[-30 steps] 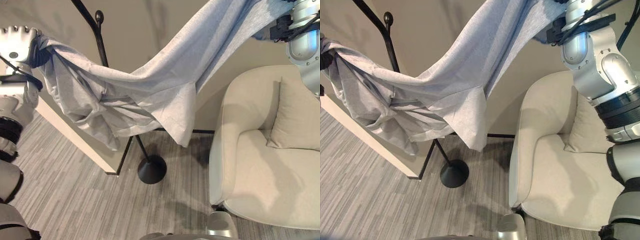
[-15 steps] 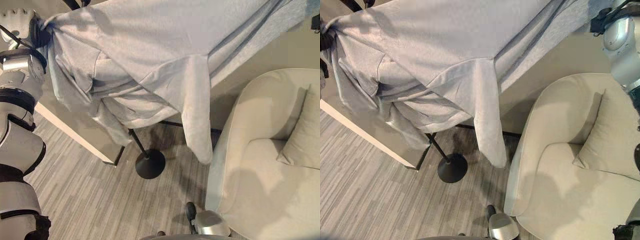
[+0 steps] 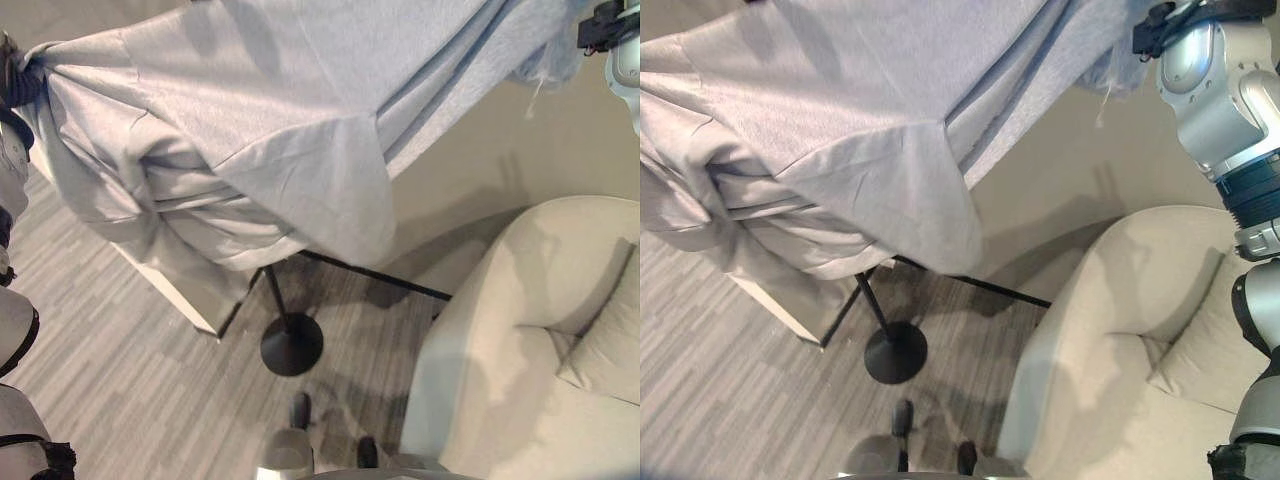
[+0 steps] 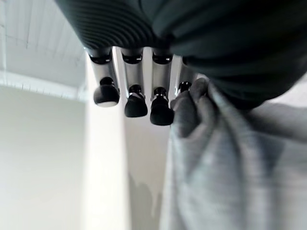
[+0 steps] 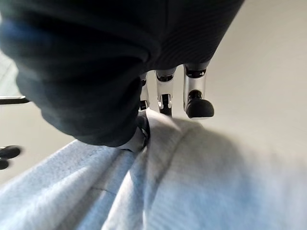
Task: Hang the clothes on the sofa on the clothes rack.
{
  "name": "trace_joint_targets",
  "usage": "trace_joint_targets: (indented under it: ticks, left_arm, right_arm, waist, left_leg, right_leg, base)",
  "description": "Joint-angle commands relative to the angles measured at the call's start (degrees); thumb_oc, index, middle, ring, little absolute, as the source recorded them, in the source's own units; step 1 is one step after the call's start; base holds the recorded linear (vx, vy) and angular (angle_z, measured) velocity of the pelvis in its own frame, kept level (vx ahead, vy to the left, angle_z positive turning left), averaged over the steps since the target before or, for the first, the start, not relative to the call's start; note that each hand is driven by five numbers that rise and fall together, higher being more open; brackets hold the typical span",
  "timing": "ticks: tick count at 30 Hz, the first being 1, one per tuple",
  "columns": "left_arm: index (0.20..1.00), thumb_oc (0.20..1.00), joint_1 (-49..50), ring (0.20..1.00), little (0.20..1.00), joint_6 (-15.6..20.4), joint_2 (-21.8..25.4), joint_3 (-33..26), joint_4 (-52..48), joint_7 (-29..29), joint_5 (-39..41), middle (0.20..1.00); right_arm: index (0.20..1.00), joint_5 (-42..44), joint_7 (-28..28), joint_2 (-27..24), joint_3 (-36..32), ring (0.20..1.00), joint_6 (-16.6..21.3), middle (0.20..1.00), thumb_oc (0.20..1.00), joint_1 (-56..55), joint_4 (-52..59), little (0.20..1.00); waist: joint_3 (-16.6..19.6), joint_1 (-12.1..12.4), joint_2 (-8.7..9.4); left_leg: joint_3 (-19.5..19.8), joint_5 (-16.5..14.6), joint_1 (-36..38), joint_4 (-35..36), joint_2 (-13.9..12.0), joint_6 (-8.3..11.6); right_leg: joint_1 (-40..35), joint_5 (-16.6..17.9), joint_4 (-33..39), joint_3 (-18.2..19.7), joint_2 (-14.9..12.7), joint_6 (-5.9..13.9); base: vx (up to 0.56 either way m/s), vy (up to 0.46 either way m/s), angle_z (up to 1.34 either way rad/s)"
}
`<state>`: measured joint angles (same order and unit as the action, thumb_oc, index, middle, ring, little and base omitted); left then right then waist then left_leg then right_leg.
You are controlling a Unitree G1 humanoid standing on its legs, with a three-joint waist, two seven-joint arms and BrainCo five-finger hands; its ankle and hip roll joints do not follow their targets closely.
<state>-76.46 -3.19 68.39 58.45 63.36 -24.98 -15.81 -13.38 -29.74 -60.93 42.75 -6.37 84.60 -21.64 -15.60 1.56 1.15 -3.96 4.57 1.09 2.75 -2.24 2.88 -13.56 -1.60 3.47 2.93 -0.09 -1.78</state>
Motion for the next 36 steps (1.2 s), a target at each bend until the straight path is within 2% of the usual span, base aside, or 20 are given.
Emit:
trace_joint_targets:
  ticks: [1,8,10,11,13,14,15,17,18,19,20,21,23,25,26,27,28,29,30,36]
  left_arm:
    - [0.200,0.200,-2.9,0.200,0.200,-1.5,2.4,1.3,4.8,-1.1,-3.7,0.200]
    - [0.200,0.200,5.7,0.200,0.200,-2.0,-1.2,-4.7,7.8,1.1,-5.0,0.200]
    - [0.200,0.200,9.7,0.200,0.200,-2.3,-3.5,-9.3,7.3,1.2,-5.2,0.200]
    - [0.200,0.200,15.1,0.200,0.200,-2.4,-6.1,-16.2,4.8,0.5,-5.4,0.200]
    - [0.200,0.200,18.2,0.200,0.200,-2.5,-7.6,-20.2,2.3,0.0,-5.9,0.200]
    - [0.200,0.200,23.8,0.200,0.200,-2.6,-11.1,-28.4,-2.1,-1.5,-6.4,0.200]
    - [0.200,0.200,25.5,0.200,0.200,-3.0,-10.9,-29.4,-3.4,-1.5,-6.9,0.200]
    - [0.200,0.200,34.1,0.200,0.200,-3.4,-15.4,-39.6,-11.4,-3.0,-8.1,0.200]
    - [0.200,0.200,34.1,0.200,0.200,-3.4,-15.4,-39.6,-11.4,-3.0,-8.1,0.200]
    - [0.200,0.200,45.0,0.200,0.200,-4.0,-23.7,-50.7,-21.6,-4.4,-10.3,0.200]
    - [0.200,0.200,45.9,0.200,0.200,-4.2,-23.8,-51.0,-22.5,-4.2,-10.7,0.200]
    - [0.200,0.200,49.1,0.200,0.200,-3.8,-26.9,-52.7,-24.4,-3.8,-11.2,0.200]
    - [0.200,0.200,57.4,0.200,0.200,-1.8,-39.5,-55.5,-27.4,-1.4,-8.0,0.200]
    - [0.200,0.200,59.8,0.200,0.200,-0.3,-46.5,-58.1,-28.9,0.2,-1.9,0.200]
    - [0.467,0.467,62.6,0.467,0.467,1.4,-54.3,-61.2,-29.5,1.9,6.6,0.467]
    - [0.617,0.617,62.9,0.617,0.617,1.4,-54.4,-61.2,-29.6,1.9,6.6,0.617]
    - [1.000,1.000,65.5,1.000,1.000,2.7,-59.3,-61.9,-31.8,5.0,10.4,1.000]
    - [1.000,1.000,66.8,1.000,1.000,3.2,-60.2,-61.5,-33.1,6.2,11.0,1.000]
    - [1.000,1.000,68.3,1.000,1.000,3.7,-62.5,-62.0,-33.3,7.3,14.2,1.000]
    - [1.000,1.000,74.8,1.000,1.000,4.7,-66.0,-66.4,-32.2,12.0,20.9,1.000]
  right_arm:
    - [0.200,0.3,-0.8,-4.8,-1.0,0.200,-0.5,0.200,0.200,6.5,-2.9,0.200]
    - [0.200,2.8,1.0,-2.2,0.6,0.200,0.0,0.200,0.200,5.0,-8.2,0.200]
    - [0.200,2.8,1.4,-2.2,-0.7,0.200,0.2,0.200,0.200,2.5,-9.4,0.200]
    - [0.200,1.7,1.3,-2.6,-6.4,0.200,-0.4,0.200,0.200,-4.5,-7.9,0.200]
    - [0.200,0.5,1.2,-3.2,-9.8,0.200,-0.6,0.200,0.200,-8.5,-6.9,0.200]
    - [0.200,-0.7,0.7,-3.9,-16.3,0.200,-0.5,0.200,0.200,-15.6,-5.7,0.200]
    - [0.200,-1.2,1.0,-3.8,-17.7,0.200,-0.7,0.200,0.200,-17.6,-4.4,0.200]
    - [0.200,-2.9,0.8,-2.5,-27.0,0.200,-0.6,0.200,0.200,-28.4,-1.4,0.200]
    - [0.200,-2.9,0.8,-2.5,-27.0,0.200,-0.6,0.200,0.200,-28.4,-1.4,0.200]
    - [0.200,-5.7,1.4,2.0,-39.7,0.200,-0.2,0.200,0.200,-43.9,3.4,0.200]
    - [0.200,-6.1,1.6,2.1,-40.7,0.200,-0.3,0.200,0.200,-45.3,4.3,0.200]
    - [0.200,-6.4,1.9,5.0,-43.7,0.200,0.3,0.200,0.200,-49.4,5.5,0.200]
    - [0.200,-7.2,5.6,18.1,-49.2,0.200,3.0,0.200,0.200,-61.4,12.9,0.200]
    - [0.200,-6.1,7.2,23.1,-49.6,0.200,4.9,0.200,0.200,-65.0,14.1,0.200]
    - [0.200,-4.4,8.4,27.9,-49.2,0.200,7.3,0.200,0.200,-67.9,14.8,0.200]
    - [0.200,-4.4,8.5,27.9,-49.2,0.200,7.3,0.200,0.200,-68.1,14.9,0.200]
    - [0.200,-3.6,10.4,30.0,-48.4,0.200,9.9,0.200,0.200,-70.7,16.1,0.200]
    - [0.200,-3.2,11.3,31.0,-48.0,0.200,10.8,0.200,0.200,-71.7,16.7,0.200]
    - [1.000,-2.2,12.6,32.8,-47.4,1.000,11.9,1.000,1.000,-73.5,17.5,1.000]
    - [1.000,0.9,16.5,36.1,-48.0,1.000,12.1,1.000,1.000,-81.6,13.5,1.000]
  waist:
    - [2.6,-0.8,3.61]
    - [2.9,-1.5,2.82]
    - [2.8,-1.7,2.36]
    - [2.4,-2.3,1.64]
    - [2.3,-2.6,1.40]
    - [1.7,-3.0,0.98]
    - [2.2,-3.1,1.05]
    - [2.0,-3.6,0.60]
    - [2.0,-3.6,0.60]
    - [1.9,-4.5,0.13]
    - [2.3,-4.4,0.19]
    - [2.2,-4.8,-0.02]
    - [3.9,-5.8,-0.68]
    - [4.4,-6.2,-0.98]
    - [5.8,-6.7,-1.40]
    - [6.0,-6.8,-1.50]
    - [7.0,-7.0,-1.92]
    - [7.4,-7.0,-2.17]
    - [8.1,-6.8,-2.42]
    - [9.9,-6.3,-2.93]
  left_leg:
    - [1.4,-3.6,7.0,2.2,1.9,-1.77]
    - [0.6,-4.3,6.7,2.2,2.7,-1.81]
    - [0.2,-4.4,6.1,2.2,2.7,-1.79]
    - [0.0,-4.4,5.8,2.2,2.6,-1.73]
    - [0.1,-4.4,5.7,2.2,2.6,-1.71]
    - [0.1,-4.2,5.5,2.2,2.7,-1.69]
    - [0.1,-4.5,5.7,2.2,2.7,-1.68]
    - [0.2,-4.5,5.7,2.2,2.7,-1.71]
    - [0.2,-4.5,5.7,2.2,2.7,-1.71]
    - [0.5,-4.5,5.5,2.2,2.9,-1.90]
    - [0.6,-4.7,5.6,2.2,2.9,-1.89]
    - [0.6,-4.5,5.4,2.2,2.8,-1.96]
    - [0.4,-4.5,5.4,2.2,2.5,-2.05]
    - [0.3,-4.2,5.1,2.2,2.2,-2.15]
    - [0.1,-4.3,4.8,2.2,2.0,-2.19]
    - [0.2,-4.3,4.7,2.2,2.0,-2.18]
    - [0.2,-4.2,4.3,2.2,1.8,-2.21]
    - [0.2,-4.2,4.1,2.2,1.6,-2.18]
    - [0.4,-4.3,3.8,2.2,1.4,-2.10]
    - [0.8,-4.2,3.0,2.2,0.9,-1.78]
  right_leg:
    - [-0.3,6.7,-0.4,-0.6,-6.3,2.44]
    - [0.9,6.4,-0.4,-1.0,-8.0,2.94]
    - [1.8,6.2,-0.3,-1.1,-8.1,3.06]
    - [2.6,5.9,-0.5,-1.3,-8.3,3.07]
    - [2.6,5.7,-0.5,-1.5,-8.3,3.07]
    - [3.0,5.8,-0.7,-1.4,-8.5,3.09]
    - [2.7,5.6,-0.7,-1.4,-8.5,3.10]
    - [3.1,5.6,-1.0,-1.4,-8.7,3.08]
    - [3.1,5.6,-1.0,-1.4,-8.7,3.08]
    - [3.8,5.5,-1.3,-1.3,-8.7,3.15]
    - [3.6,5.3,-1.3,-1.4,-8.8,3.16]
    - [4.0,5.4,-1.3,-1.3,-8.8,3.19]
    - [4.9,5.4,-1.0,-0.7,-8.7,3.33]
    - [5.3,5.6,-0.9,-0.3,-8.6,3.28]
    - [5.5,5.5,-0.4,0.0,-8.3,3.23]
    - [5.6,5.5,-0.3,0.0,-8.3,3.22]
    - [5.9,5.7,-0.1,0.2,-8.0,3.25]
    - [6.1,5.8,0.0,0.2,-8.0,3.25]
    - [6.4,5.9,0.3,0.2,-7.8,3.24]
    - [6.8,6.0,0.6,0.1,-7.1,3.39]
  base:
    - [0.06,0.078,-0.09]
    - [0.07,0.105,0.11]
    - [0.03,0.085,-0.28]
    - [0.03,0.069,-0.34]
    - [0.02,0.048,-0.15]
    - [0.02,0.033,-0.04]
    - [0.00,0.000,0.00]
    - [0.02,0.000,0.00]
    - [0.01,-0.023,-0.05]
    - [0.00,-0.022,-0.06]
    - [-0.01,-0.031,-0.04]
    - [-0.01,-0.028,-0.05]
    - [-0.01,-0.043,-0.14]
    - [-0.01,-0.041,-0.11]
    - [0.00,-0.032,-0.05]
    - [0.00,-0.038,-0.03]
    - [-0.01,-0.036,-0.05]
    - [-0.03,-0.063,-0.03]
    - [-0.03,-0.053,-0.01]
    - [-0.02,-0.047,0.02]
